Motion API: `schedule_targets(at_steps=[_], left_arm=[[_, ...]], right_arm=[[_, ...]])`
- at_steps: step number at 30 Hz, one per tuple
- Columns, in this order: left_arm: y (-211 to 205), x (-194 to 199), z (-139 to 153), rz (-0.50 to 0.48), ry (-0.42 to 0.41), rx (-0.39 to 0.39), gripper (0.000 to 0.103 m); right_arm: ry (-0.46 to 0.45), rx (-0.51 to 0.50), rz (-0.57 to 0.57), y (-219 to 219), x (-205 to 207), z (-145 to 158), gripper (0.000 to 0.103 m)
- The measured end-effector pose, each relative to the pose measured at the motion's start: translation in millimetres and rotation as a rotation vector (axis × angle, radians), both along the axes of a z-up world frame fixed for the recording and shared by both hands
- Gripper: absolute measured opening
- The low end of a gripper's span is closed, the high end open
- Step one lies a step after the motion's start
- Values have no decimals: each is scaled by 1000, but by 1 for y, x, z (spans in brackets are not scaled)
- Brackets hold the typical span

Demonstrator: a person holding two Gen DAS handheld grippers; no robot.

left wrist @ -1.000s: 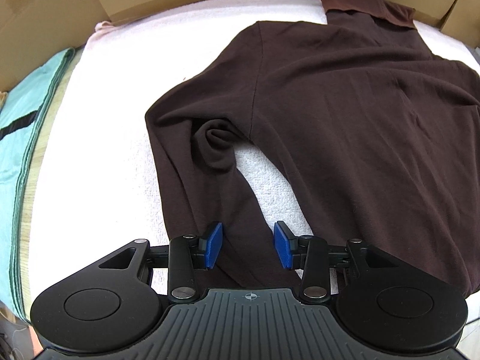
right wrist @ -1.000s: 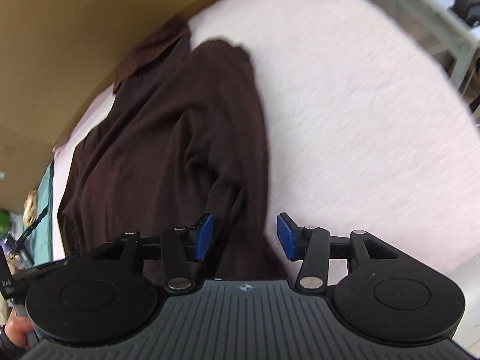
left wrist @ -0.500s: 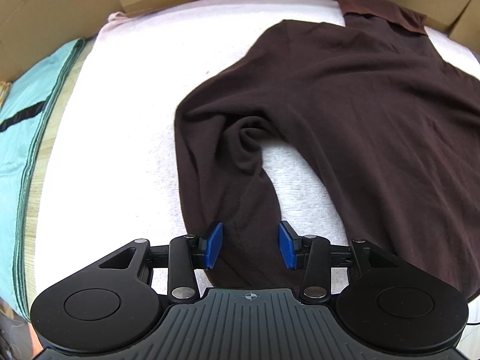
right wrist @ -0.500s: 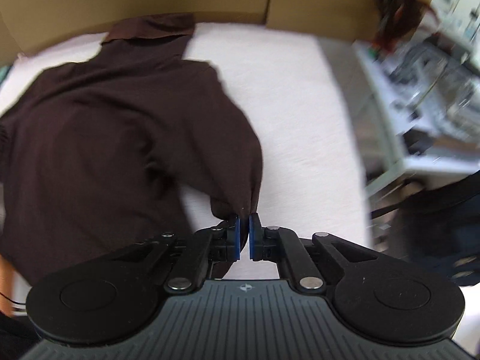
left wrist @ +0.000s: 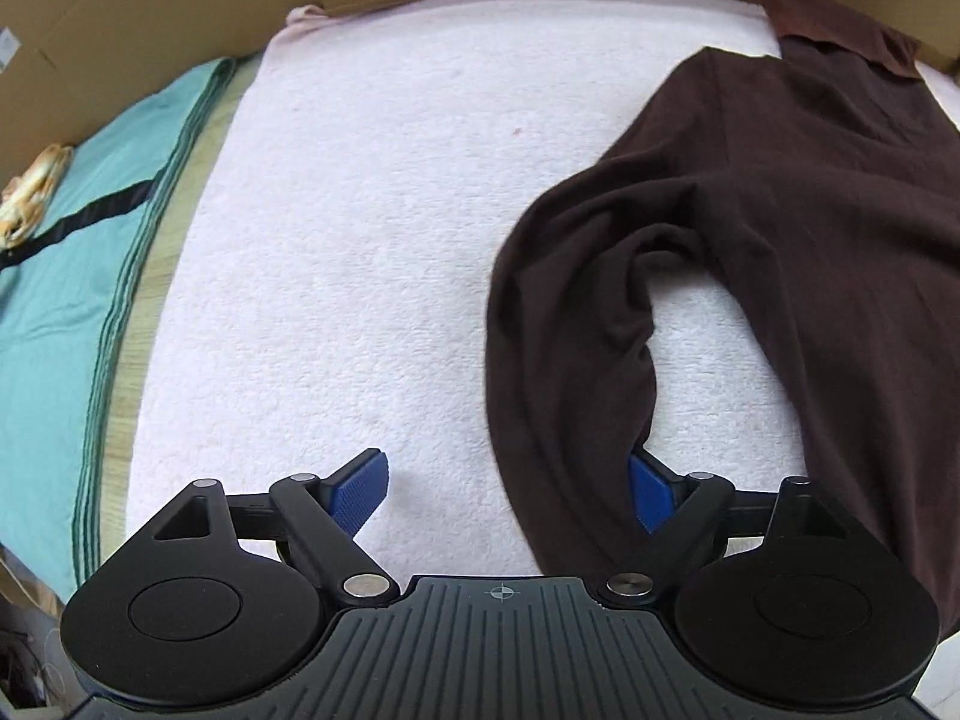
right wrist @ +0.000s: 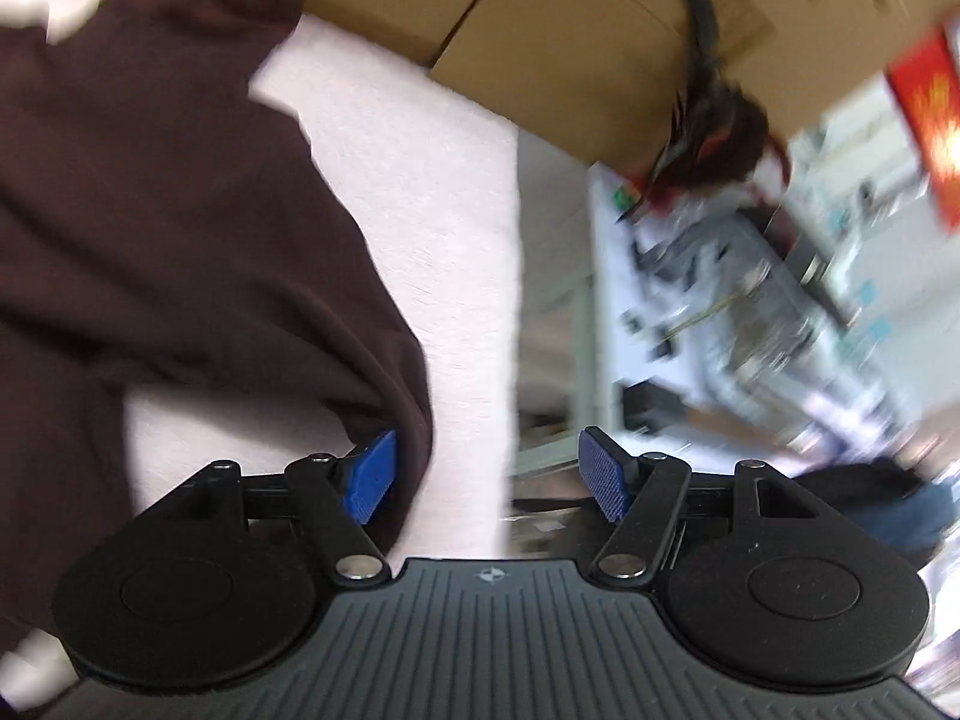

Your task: Fold clothes

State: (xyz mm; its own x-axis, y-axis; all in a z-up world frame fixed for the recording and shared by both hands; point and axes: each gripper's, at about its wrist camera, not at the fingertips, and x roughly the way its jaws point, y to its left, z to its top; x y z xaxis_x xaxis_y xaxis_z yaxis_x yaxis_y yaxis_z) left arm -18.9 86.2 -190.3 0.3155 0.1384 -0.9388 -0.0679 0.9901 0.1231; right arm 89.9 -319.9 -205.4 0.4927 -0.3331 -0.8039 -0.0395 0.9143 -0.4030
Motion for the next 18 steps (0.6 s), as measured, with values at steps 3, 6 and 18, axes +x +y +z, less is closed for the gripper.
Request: schedule_targets(at_steps=[3, 6, 18], left_arm=[[-2, -1, 13, 6, -44, -41, 88], [-4, 4, 33, -12, -120, -95, 87], [-52, 127, 50, -262, -270, -129, 87]], right_arm=[[-36, 177, -88, -12, 0, 17, 70], [-93, 428, -146, -23, -3, 36, 71], [-71, 762, 6, 22, 111, 32, 71]])
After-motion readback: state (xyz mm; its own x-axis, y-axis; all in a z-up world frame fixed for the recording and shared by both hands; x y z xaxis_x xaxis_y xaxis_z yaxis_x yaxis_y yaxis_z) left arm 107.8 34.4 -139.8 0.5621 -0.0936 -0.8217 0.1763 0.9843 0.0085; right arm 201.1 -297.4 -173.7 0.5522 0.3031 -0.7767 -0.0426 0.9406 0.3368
